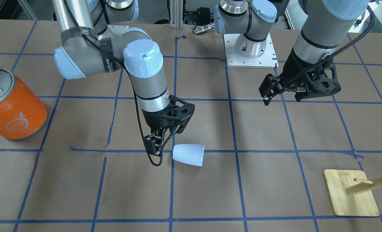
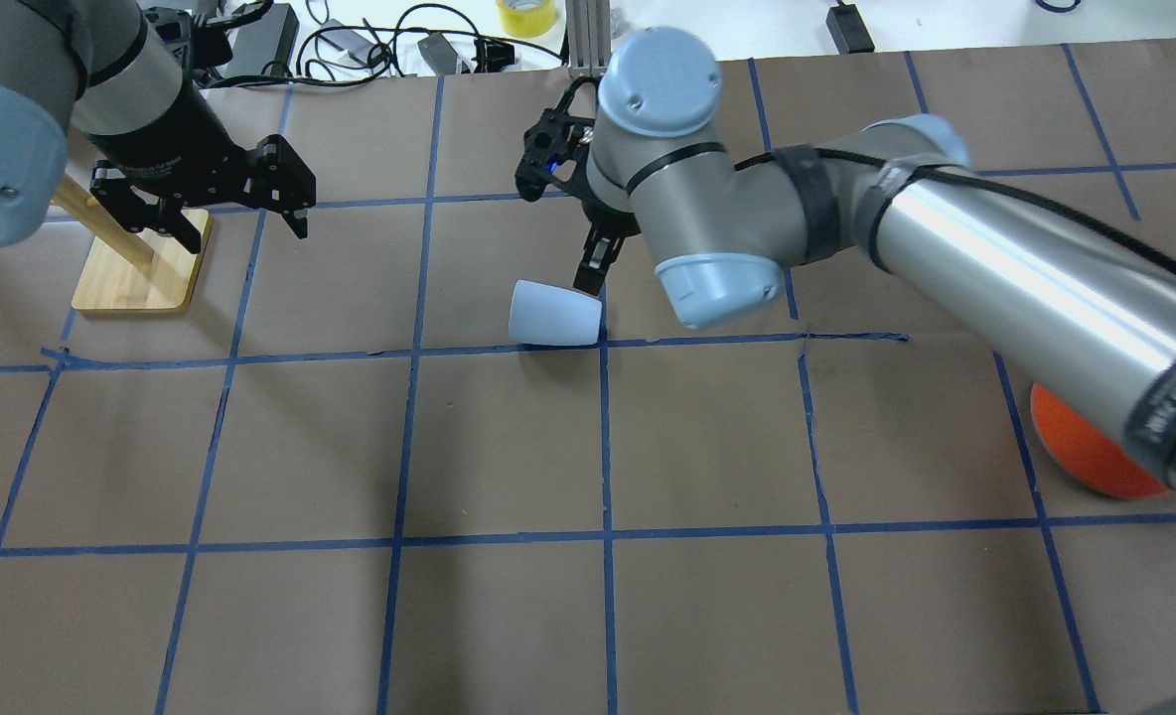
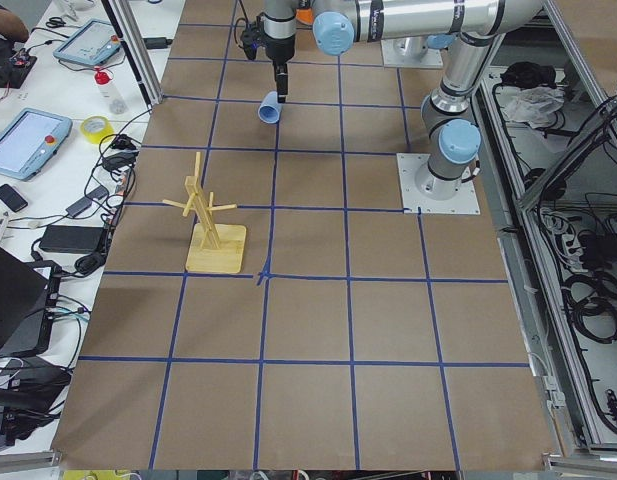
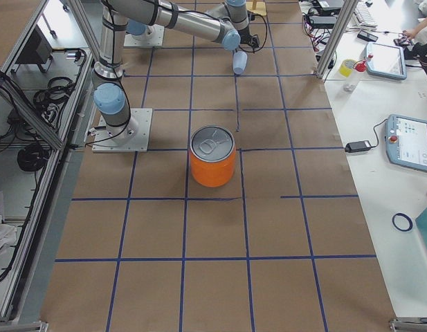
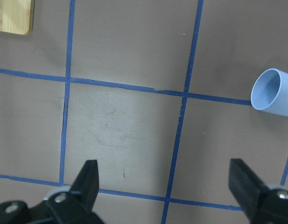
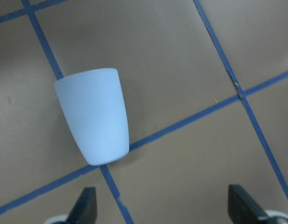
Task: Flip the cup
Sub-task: 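Reach the left gripper to the lying cup while the right arm withdraws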
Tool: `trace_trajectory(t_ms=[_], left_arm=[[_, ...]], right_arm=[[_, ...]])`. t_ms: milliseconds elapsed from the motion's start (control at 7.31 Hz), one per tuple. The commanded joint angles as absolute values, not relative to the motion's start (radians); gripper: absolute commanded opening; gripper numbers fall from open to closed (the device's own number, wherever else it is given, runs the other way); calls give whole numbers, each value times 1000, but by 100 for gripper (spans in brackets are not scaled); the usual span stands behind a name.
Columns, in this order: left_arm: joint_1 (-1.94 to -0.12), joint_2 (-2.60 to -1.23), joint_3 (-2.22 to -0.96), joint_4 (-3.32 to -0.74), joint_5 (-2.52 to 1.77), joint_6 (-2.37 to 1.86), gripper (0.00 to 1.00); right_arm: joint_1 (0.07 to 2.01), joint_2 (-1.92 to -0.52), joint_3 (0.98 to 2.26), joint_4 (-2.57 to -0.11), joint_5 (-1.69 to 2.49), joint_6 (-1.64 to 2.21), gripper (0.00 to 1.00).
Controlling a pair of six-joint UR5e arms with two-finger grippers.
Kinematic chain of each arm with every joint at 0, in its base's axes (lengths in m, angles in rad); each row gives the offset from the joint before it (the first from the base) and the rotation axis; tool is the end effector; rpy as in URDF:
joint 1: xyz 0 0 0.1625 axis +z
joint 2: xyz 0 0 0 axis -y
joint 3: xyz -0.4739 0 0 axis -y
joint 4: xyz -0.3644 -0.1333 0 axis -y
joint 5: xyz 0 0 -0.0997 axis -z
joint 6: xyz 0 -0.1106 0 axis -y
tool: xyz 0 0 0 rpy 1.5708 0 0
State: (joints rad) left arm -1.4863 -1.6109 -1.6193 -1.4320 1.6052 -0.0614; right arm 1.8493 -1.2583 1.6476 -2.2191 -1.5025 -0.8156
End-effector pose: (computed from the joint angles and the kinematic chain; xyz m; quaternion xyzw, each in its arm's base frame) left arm -0.0879 -0.4963 0.4984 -0.0733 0.9968 -0.0249 0.0175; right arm 0.3024 -0.5453 0.3940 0.5193 -0.8441 0.1334 0.0016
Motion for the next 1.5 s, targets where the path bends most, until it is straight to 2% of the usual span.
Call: trace_trajectory(t_ms=[0, 137, 547, 821, 1368], left_arm=[[-1497, -1675, -1629, -1318, 1563, -72, 100], [-1502, -1709, -1637, -1303, 1425, -83, 100], [-1544, -1868, -1707, -966, 1246, -146, 100], [-1621, -1955, -1706, -904, 1249, -260, 100], [-1643, -2066, -1706, -825, 1151, -268, 100]], right_arm=[[1740, -1427, 1649, -1978, -1517, -772, 100], [1705, -1480, 1649, -1917, -1540, -766, 100], [1617, -1545, 1649, -1848, -1543, -620, 100], [1612, -1569, 1658, -1821, -1580, -511, 100], [1611, -1655, 1655, -1662, -1580, -146, 100]])
